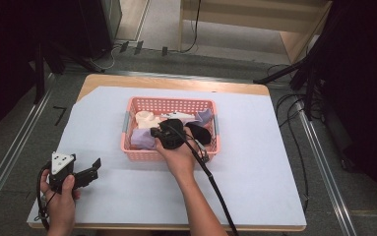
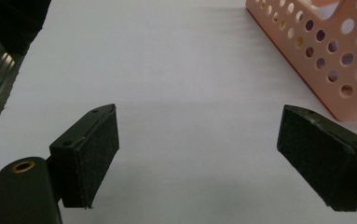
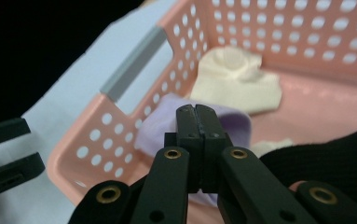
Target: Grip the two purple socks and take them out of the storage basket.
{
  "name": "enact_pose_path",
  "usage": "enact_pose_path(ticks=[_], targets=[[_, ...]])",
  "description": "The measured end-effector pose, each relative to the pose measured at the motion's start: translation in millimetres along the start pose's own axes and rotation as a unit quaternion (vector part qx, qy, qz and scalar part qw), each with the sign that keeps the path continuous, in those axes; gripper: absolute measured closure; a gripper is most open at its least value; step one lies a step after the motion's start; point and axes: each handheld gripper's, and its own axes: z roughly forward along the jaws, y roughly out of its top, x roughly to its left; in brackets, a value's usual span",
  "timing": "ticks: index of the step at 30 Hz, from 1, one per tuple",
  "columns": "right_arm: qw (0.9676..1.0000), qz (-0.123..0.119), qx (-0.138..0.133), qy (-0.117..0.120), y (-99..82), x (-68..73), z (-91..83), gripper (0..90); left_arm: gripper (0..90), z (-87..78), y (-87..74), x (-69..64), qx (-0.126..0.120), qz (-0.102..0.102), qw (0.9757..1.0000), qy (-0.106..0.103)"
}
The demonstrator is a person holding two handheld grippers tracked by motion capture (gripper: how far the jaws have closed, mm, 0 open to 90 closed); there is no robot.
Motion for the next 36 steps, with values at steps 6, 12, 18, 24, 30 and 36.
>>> enact_pose_path(ticks=[6, 12, 18, 24, 30, 36], targets=[[0.9972, -0.031, -0.069, 0.0, -2.4, 2.9, -11.0, 90.0, 13.6, 0.2, -0.1, -0.2, -0.001, 0.0, 1.0, 0.0], [0.9892, -0.077, -0.124, -0.013, -1.6, 9.0, -20.3, 90.0, 13.6, 0.4, -0.1, -0.4, -0.003, -0.002, 1.0, 0.0], [0.9801, -0.108, -0.162, -0.035, 1.7, 10.2, -27.9, 90.0, 13.6, 0.0, -0.1, 0.0, -0.001, 0.001, 1.0, 0.001], [0.9724, -0.123, -0.191, -0.053, 5.7, 7.2, -35.5, 90.0, 13.6, 0.1, 0.0, 0.1, -0.001, 0.002, 1.0, 0.0], [0.9556, -0.155, -0.238, -0.078, 10.7, 2.4, -46.8, 90.0, 13.6, 0.2, -0.1, 0.0, -0.002, 0.001, 1.0, 0.001], [0.9461, -0.163, -0.263, -0.095, 14.0, -3.8, -57.1, 90.0, 13.6, 0.3, -0.1, 0.0, -0.002, 0.001, 1.0, 0.001]])
